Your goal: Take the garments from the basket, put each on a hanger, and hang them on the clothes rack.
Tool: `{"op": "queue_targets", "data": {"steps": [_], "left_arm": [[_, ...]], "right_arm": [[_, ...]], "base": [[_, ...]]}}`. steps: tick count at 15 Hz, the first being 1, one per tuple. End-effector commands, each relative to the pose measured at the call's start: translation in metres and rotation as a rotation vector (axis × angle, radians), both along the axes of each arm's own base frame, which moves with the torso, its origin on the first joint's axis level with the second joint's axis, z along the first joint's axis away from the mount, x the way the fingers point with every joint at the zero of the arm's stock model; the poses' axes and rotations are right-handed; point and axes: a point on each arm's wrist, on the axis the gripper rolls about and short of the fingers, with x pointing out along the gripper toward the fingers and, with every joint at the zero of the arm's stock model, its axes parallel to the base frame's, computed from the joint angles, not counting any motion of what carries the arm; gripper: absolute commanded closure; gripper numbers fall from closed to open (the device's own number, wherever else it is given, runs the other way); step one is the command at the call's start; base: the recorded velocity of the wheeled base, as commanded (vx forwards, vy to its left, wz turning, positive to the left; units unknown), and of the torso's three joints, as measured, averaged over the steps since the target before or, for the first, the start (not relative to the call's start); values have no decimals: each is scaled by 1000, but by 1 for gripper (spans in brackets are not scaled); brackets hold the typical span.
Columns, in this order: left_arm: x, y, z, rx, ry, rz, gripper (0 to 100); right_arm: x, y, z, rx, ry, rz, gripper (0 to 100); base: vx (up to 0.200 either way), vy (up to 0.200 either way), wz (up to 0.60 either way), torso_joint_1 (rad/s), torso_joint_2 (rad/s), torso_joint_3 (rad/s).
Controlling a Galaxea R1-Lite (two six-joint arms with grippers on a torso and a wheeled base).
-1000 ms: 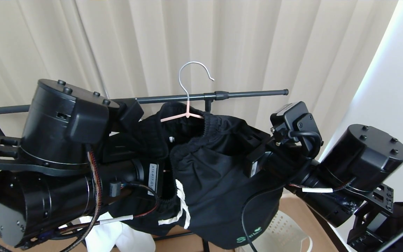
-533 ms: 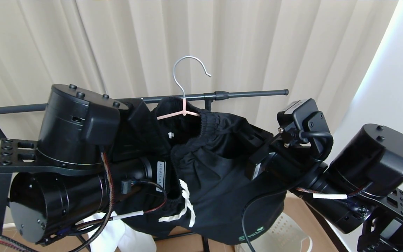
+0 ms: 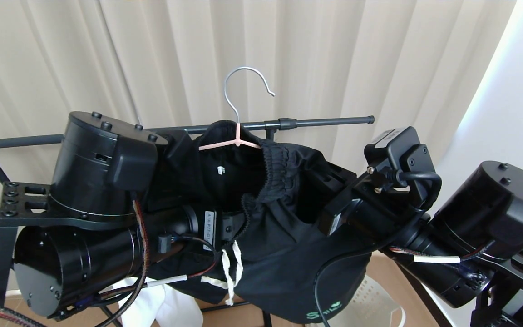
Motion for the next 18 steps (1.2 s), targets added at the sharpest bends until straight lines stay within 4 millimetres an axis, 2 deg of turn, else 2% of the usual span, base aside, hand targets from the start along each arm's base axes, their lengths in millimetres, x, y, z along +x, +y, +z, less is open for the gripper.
{"op": "queue_targets", "data": {"steps": [1,2,3,6,9,14,18], "left_arm": [[-7,5,2,0,-9,-7,0],[-7,5,2,0,-9,-7,0],[-19,11,2,2,-15,-32,0],[-43,37,2,50,-81,-88,0],[-57,54,1,38,-179,-114,0],[-66,64,3,9,-204,-147,0],[-74,86,17,-20,-285,-99,0]], "right_arm": [[0,0,0,-1,0,1,100],[0,0,0,-1,0,1,100],[0,0,-1,-3,3,1,100],[1,2,-3,-8,7,2,100],[2,2,-4,-10,9,2,100],[2,2,-4,-10,10,2,100],[2,1,-7,-17,16,4,100]], "base": [[0,0,0,0,0,0],[0,0,0,0,0,0],[0,0,0,0,0,0],[0,0,0,0,0,0],[0,0,0,0,0,0],[0,0,0,0,0,0],[0,0,0,0,0,0]]}}
